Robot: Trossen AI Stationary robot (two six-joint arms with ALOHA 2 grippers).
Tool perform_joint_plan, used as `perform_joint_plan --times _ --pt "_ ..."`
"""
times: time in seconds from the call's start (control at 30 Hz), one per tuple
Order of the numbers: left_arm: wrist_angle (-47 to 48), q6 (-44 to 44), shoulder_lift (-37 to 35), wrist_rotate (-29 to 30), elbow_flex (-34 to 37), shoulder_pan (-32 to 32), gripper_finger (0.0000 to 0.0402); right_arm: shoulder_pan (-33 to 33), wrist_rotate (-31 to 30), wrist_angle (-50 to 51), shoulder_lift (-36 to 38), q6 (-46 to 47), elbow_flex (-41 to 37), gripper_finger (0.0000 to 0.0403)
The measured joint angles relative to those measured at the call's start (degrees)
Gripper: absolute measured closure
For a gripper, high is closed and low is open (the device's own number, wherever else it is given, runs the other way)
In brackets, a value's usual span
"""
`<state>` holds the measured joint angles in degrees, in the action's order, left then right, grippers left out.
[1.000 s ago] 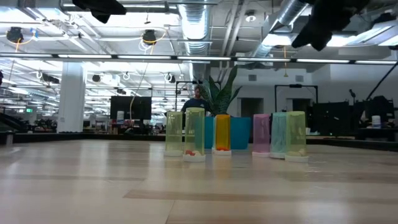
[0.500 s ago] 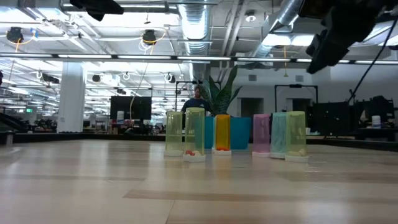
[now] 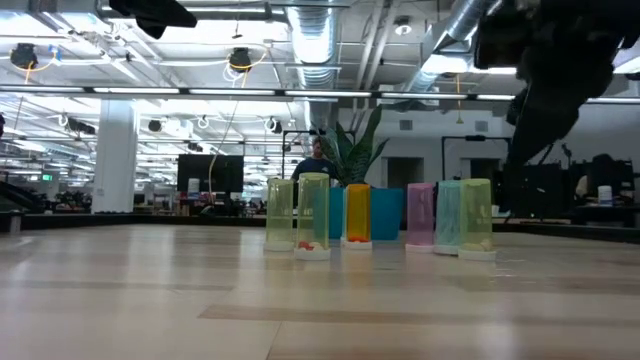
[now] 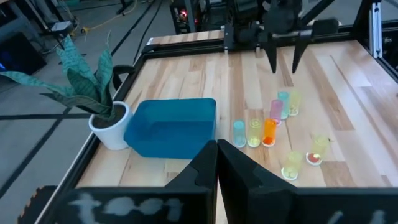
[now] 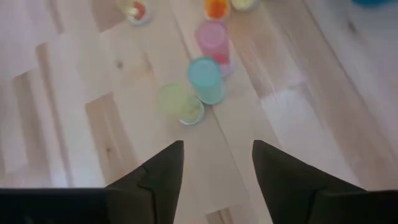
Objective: Pick and place pill bottles into a basket
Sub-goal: Put the yellow pill bottle into the blue bin
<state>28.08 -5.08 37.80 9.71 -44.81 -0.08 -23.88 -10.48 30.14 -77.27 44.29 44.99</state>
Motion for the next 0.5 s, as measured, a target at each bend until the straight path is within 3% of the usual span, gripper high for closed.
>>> perform_joint_plan --times 0.23,0.5 --pt "1.7 0.3 0.0 0.0 0.0 0.0 0.0401 0.0 0.4 -1.6 -4.4 8.5 0.1 0.02" --pt "2.6 1.4 0.0 -0.3 0.0 0.0 0.0401 -0.5 4.4 -7.7 -5.7 9.6 0.1 0.019"
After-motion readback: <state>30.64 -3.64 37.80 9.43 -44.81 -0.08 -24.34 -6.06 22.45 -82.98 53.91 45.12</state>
